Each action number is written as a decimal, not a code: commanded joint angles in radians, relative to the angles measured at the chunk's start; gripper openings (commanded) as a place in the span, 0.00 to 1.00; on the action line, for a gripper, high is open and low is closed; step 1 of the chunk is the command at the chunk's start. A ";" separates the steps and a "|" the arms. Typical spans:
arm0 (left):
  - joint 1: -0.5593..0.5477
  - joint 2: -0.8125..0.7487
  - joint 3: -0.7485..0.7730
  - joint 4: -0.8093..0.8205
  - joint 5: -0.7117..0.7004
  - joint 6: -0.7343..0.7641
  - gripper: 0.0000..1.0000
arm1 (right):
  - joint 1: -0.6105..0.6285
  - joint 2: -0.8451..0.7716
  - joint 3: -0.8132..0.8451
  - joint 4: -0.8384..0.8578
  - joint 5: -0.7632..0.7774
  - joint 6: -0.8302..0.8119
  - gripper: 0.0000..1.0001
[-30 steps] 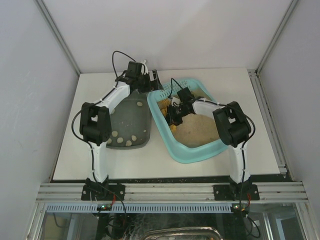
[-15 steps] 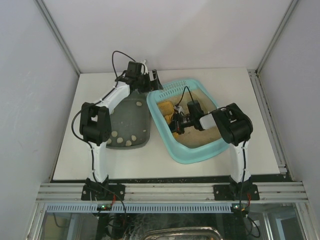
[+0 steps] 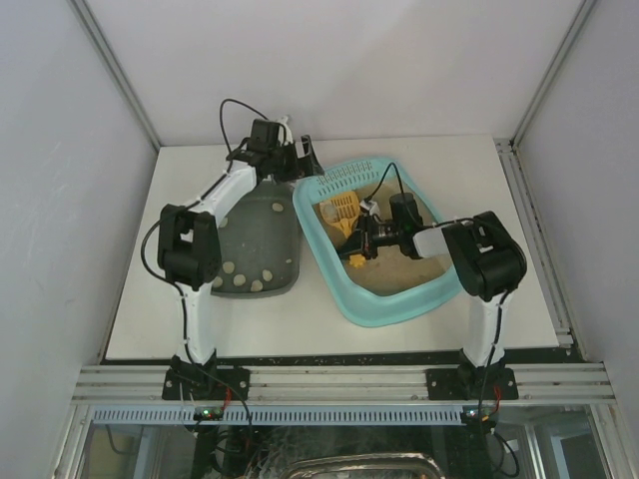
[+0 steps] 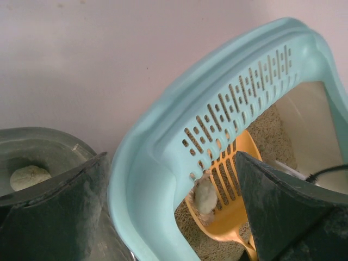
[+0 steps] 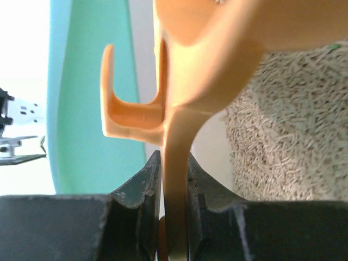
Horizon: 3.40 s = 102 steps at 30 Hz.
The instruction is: Clean the litter box
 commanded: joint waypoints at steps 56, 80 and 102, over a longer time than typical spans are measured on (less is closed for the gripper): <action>0.018 -0.416 -0.088 -0.465 0.031 0.439 1.00 | -0.065 -0.635 -0.235 -0.364 0.094 -0.495 0.00; -0.058 -0.488 -0.128 -0.491 -0.029 0.531 1.00 | -0.102 -0.609 -0.172 -0.550 0.065 -0.576 0.00; 0.271 -0.480 0.076 -0.569 0.215 0.409 1.00 | 0.099 -0.537 0.197 -0.901 0.531 -0.677 0.00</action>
